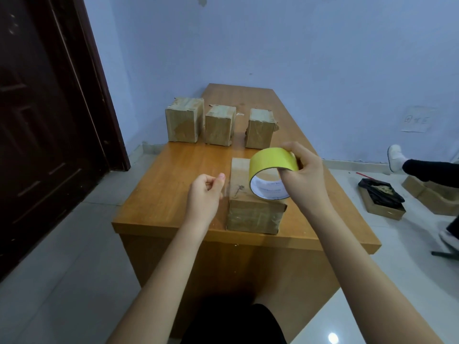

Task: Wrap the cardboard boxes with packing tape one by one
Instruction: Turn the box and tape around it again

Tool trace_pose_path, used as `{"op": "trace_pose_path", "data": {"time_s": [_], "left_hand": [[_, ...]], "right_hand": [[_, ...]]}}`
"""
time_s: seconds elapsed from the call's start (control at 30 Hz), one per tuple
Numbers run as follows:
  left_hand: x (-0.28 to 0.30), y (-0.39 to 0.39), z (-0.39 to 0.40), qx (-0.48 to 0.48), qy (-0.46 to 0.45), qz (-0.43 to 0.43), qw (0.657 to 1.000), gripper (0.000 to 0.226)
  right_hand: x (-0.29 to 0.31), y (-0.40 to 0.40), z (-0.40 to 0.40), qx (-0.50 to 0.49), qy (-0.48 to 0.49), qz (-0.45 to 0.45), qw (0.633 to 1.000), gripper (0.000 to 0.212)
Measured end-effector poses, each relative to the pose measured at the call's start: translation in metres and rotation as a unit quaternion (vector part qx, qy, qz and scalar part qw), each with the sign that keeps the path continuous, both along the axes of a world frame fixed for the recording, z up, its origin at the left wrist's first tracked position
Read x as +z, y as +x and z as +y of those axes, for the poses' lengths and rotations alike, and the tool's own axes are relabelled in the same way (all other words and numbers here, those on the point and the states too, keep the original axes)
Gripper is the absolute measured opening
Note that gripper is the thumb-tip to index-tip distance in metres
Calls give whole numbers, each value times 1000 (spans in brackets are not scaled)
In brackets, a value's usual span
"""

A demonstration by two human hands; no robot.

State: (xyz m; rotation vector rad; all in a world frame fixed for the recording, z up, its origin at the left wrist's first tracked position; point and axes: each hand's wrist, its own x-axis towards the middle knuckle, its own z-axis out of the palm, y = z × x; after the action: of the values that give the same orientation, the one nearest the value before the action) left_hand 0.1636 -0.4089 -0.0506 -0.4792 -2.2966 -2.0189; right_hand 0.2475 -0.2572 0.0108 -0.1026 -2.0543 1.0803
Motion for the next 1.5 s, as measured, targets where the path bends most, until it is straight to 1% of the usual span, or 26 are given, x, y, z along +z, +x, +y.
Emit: {"op": "trace_pose_path", "data": {"time_s": [0.13,0.27,0.4,0.6,0.73,0.83,0.93,1.0,1.03,1.07,1.13,1.17,1.23,1.27,1.3,1.33,1.37,1.4,1.43,1.5], "left_hand": [[-5,-2,0,-6,8,5,1000,26],[-6,-4,3,-14,4,0,1000,27],[-11,-6,6,-15,9,-16,1000,29],[-16,-5,12,-1,-20,-37,999,29],[-20,0,17,9,-21,-40,999,28],[-26,1,19,13,-14,-36,999,31],[-32,2,20,10,-28,-93,995,33],[-36,4,21,11,-38,-145,989,28],[-36,6,21,16,-41,-154,987,23],[-36,9,20,25,-45,-145,988,17],[-29,15,14,55,-52,-81,994,2],[-23,19,11,71,-56,-25,996,10],[-12,30,6,69,-85,113,988,34],[-7,36,5,49,-134,186,972,43],[-5,41,6,27,-205,250,946,49],[-6,45,7,9,-280,300,912,54],[-7,48,7,-3,-339,329,881,56],[-9,49,7,-5,-373,340,863,56],[-9,48,7,0,-381,343,859,54],[-9,46,7,5,-368,351,861,48]], "right_hand": [[0,-3,2,-1,24,-4,1000,38],[-1,-4,3,-4,54,-14,998,32],[-1,-5,4,-20,81,-33,996,33],[6,-11,0,-48,158,-78,983,33],[5,-13,2,-59,144,-84,984,31],[4,-14,3,-61,130,-80,986,31],[3,-15,2,-63,135,-77,986,31],[3,-15,1,-67,139,-73,985,30],[3,-15,1,-68,141,-72,985,30],[2,-14,1,-69,140,-71,985,30],[2,-14,2,-71,139,-72,985,31],[2,-14,3,-73,139,-74,985,31],[2,-14,3,-75,137,-75,985,31],[2,-15,3,-76,136,-76,985,31],[2,-15,2,-76,134,-77,985,32],[3,-15,2,-76,133,-78,985,32],[3,-14,2,-76,133,-80,985,32],[3,-13,2,-74,133,-81,985,32],[3,-12,3,-72,131,-84,985,32],[2,-9,6,-62,129,-97,985,34]]}}
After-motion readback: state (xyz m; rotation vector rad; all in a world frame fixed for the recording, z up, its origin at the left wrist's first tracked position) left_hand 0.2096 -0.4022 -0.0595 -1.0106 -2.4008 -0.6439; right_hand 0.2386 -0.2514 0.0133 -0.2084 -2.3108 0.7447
